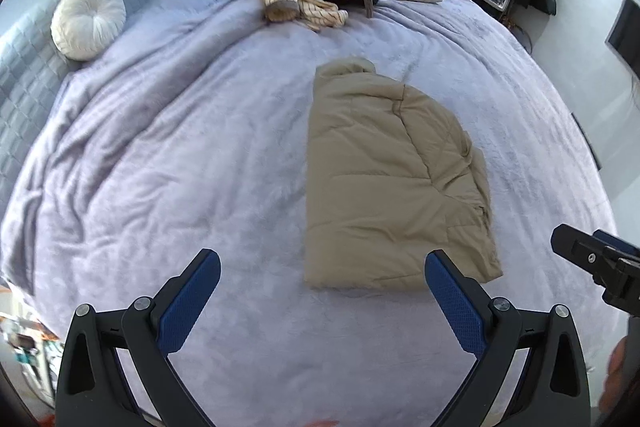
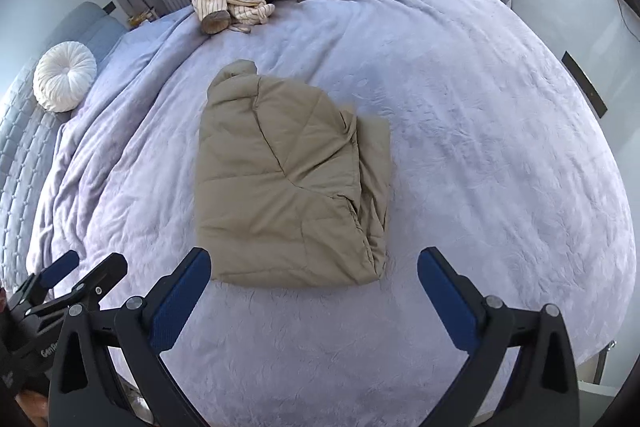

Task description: Fold large clothes

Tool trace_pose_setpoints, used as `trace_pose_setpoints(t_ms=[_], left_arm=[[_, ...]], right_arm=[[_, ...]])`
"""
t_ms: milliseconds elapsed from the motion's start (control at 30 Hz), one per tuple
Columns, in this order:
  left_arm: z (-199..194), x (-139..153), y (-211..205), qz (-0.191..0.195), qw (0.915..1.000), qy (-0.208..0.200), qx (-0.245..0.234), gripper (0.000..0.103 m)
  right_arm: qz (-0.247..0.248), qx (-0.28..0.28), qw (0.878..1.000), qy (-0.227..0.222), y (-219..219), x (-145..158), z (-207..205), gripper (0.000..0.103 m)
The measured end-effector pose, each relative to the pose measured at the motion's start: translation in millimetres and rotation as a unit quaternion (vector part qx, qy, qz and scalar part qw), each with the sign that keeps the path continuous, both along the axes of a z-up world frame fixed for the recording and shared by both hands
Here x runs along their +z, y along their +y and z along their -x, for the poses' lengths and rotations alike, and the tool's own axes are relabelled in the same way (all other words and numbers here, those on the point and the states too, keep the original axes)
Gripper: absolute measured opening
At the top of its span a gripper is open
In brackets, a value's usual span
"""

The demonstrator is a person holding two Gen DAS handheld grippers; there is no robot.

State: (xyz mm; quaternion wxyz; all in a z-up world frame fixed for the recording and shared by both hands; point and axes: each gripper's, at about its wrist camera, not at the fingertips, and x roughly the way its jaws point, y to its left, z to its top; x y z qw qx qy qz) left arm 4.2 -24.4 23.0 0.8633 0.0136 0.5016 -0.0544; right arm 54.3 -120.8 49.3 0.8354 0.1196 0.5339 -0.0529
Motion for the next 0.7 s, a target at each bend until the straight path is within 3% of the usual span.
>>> trace_pose_setpoints(t_ms=[367, 700], left_arm=[[10, 18, 4, 0.014, 0.9998, -0.001, 0.013, 0.102], [11, 21, 8, 0.01, 0.9998, -0.002, 0.017, 0.102]], right_arm=[[0.037, 0.002, 0.999, -0.014, 10, 24, 9, 0.103], [0.042, -0.001, 0.999, -0.016, 11, 27, 12, 0.103]])
